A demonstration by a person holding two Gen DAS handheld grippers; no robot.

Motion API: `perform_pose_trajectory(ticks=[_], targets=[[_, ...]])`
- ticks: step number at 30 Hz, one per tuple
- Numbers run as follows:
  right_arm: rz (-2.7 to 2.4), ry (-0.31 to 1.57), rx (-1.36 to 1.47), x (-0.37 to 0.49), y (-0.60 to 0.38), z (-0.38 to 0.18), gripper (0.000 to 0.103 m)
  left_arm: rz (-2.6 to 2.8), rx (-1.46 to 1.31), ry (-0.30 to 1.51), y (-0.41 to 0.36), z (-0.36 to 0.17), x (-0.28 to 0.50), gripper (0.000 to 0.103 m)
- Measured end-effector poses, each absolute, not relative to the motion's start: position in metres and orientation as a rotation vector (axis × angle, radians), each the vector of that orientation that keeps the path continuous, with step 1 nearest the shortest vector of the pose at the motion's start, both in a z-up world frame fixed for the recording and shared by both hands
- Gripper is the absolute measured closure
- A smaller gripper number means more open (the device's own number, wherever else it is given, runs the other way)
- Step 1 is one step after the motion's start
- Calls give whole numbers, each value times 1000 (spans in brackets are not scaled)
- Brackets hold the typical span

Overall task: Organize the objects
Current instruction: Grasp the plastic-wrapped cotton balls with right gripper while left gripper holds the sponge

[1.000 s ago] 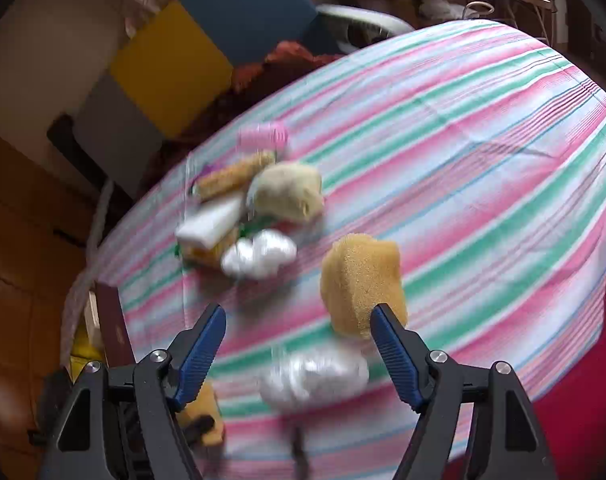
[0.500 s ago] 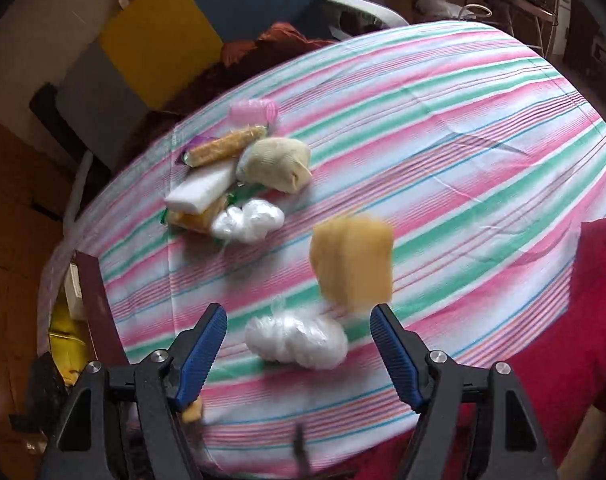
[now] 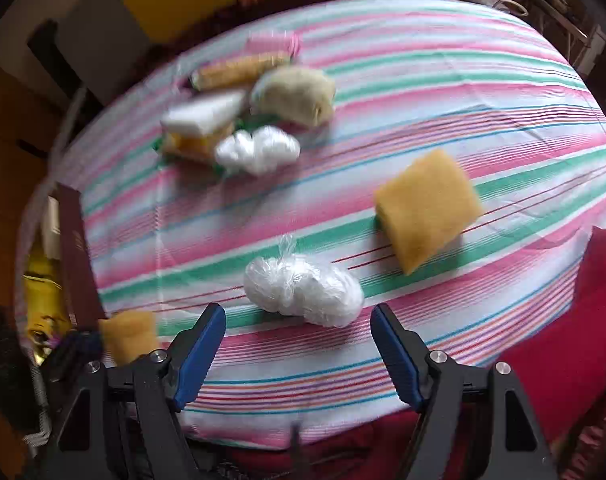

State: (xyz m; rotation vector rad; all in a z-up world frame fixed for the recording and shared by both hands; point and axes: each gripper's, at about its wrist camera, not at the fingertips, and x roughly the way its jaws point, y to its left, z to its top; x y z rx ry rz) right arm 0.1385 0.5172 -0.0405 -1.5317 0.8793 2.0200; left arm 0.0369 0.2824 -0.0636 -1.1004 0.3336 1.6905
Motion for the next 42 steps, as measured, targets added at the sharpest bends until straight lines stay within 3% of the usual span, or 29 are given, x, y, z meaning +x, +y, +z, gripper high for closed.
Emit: perform_pose_trajectory(ticks=[4,11,13,15,20,22,24,25,34,36,42], targets=[[1957,885,-1581,127,523,-56,27,1698,-1086,321,276,-58,37,41],[1980,803,-1611,117,519,-63,45,1709,-1066,286,266,-48,34,41],[1997,779,-1593,118,517,-59,52,1715,-1060,275,261,-45,33,41],[2025,766,-1567,119,515,-53,79,1729,-1052,254,255,-39,30,41],[2057,739,-1559,116,511,-46,79,1780,-1046,189,234,-27,16,41],[2035,767,-1555,113,517,-51,71,1793,-1045,174,228,-26,12,40],[2042,815,-1535,113,520,-52,55,1805,-1046,165,223,-25,10,40],[2046,826,-1527,112,521,-52,53,1807,-1048,161,221,-25,9,40],[2074,777,-1595,75,518,-69,53,1829,-1039,139,209,-19,9,40],[2075,741,-1628,68,514,-75,68,1841,-1038,129,204,-17,6,40],[2157,649,-1587,64,496,-62,70,1929,-1051,66,175,-10,-18,40]])
